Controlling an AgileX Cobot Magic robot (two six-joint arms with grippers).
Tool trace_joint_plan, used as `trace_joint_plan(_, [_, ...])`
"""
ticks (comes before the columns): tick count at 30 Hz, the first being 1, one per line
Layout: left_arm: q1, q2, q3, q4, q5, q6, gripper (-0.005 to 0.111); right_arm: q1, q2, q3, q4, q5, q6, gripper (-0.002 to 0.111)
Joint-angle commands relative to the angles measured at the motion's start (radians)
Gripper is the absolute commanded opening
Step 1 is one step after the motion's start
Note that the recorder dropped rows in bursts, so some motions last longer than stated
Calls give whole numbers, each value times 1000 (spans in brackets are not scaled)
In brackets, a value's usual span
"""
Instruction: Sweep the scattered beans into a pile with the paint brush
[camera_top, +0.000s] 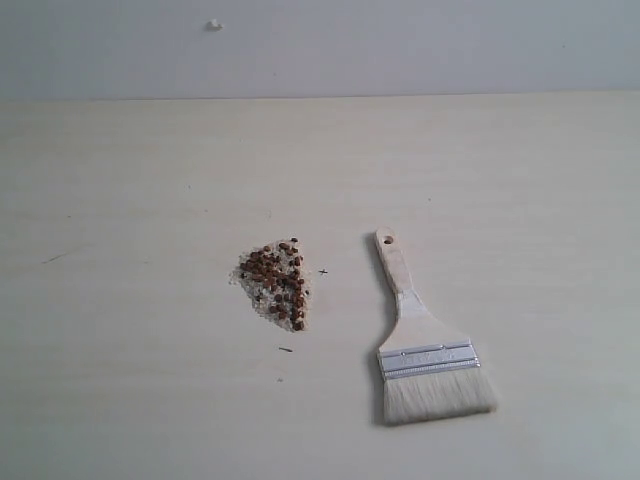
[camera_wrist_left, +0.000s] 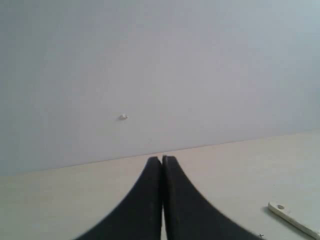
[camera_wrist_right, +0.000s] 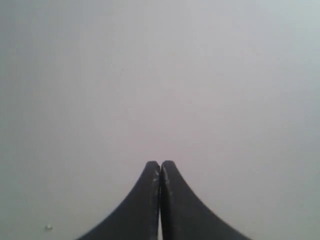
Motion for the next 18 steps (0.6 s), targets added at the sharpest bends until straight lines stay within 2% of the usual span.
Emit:
trace_joint_plan(1, [2, -5, 3, -5, -3, -4, 0, 1, -175, 2, -11, 129, -101, 0])
trace_joint_plan(5, [2, -5, 3, -5, -3, -4, 0, 1, -215, 23, -22, 162, -103, 0])
trace_joint_plan(8, [2, -5, 3, -5, -3, -4, 0, 1, -233, 76, -111, 173, -93, 0])
trace_joint_plan(10, [2, -5, 3, -5, -3, -4, 0, 1, -258, 124, -215, 181, -6, 0])
trace_joint_plan(14, [2, -5, 3, -5, 4, -4, 0, -33, -342, 237, -497, 181, 309, 0])
trace_joint_plan(18, [2, -5, 3, -5, 4, -4, 0, -65, -375, 349, -589, 181, 422, 0])
